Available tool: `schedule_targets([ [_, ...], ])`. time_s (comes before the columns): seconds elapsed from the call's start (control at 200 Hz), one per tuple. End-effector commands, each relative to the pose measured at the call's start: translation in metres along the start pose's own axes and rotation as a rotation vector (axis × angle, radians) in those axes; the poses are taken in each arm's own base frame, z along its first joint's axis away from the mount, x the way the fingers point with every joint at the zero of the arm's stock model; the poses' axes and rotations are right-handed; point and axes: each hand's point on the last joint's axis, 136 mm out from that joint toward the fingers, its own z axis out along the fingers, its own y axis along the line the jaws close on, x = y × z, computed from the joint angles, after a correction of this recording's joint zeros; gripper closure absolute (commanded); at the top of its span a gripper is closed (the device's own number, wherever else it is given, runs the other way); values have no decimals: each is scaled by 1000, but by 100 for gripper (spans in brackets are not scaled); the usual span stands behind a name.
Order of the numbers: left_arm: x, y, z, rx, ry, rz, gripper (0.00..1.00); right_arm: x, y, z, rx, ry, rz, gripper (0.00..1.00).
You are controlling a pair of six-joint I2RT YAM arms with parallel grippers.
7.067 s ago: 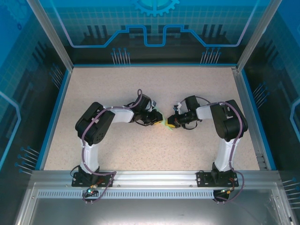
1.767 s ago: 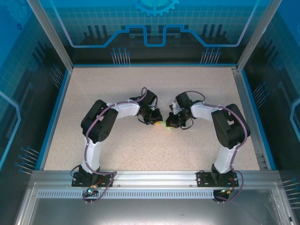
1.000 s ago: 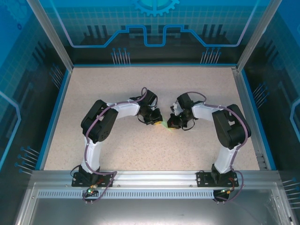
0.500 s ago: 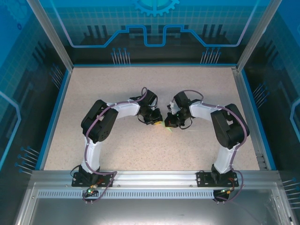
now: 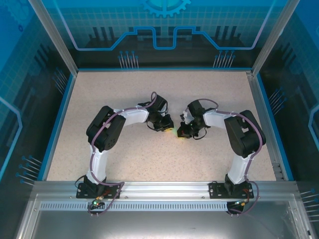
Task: Fold a paper plane with a square sheet of paper (pick it up from the middle)
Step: Fold the wing for the fifth time at the center of the table.
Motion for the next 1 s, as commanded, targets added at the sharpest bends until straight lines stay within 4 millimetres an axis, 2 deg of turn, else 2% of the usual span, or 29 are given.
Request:
schedule_targets([
  [0.0, -2, -25, -11, 129, -26, 55, 84, 19, -28, 8, 66, 59, 94, 99],
  [0.165, 17, -20, -8, 162, 0, 50, 84, 19, -31, 8, 55, 59, 121, 100],
  [0.265, 28, -23, -3, 179, 24, 66, 84, 19, -32, 10, 56, 62, 130, 100],
  [0.66, 31, -32, 6, 156, 9, 123, 84, 21, -38, 13, 76, 78, 159, 100],
  [0.805, 32, -15, 14, 88, 0, 112, 84, 22, -40, 13, 87, 81, 165, 100],
  [0.995, 23, 4, 19, 3, -32, 106, 85, 29, -53, 15, 136, 99, 180, 100],
])
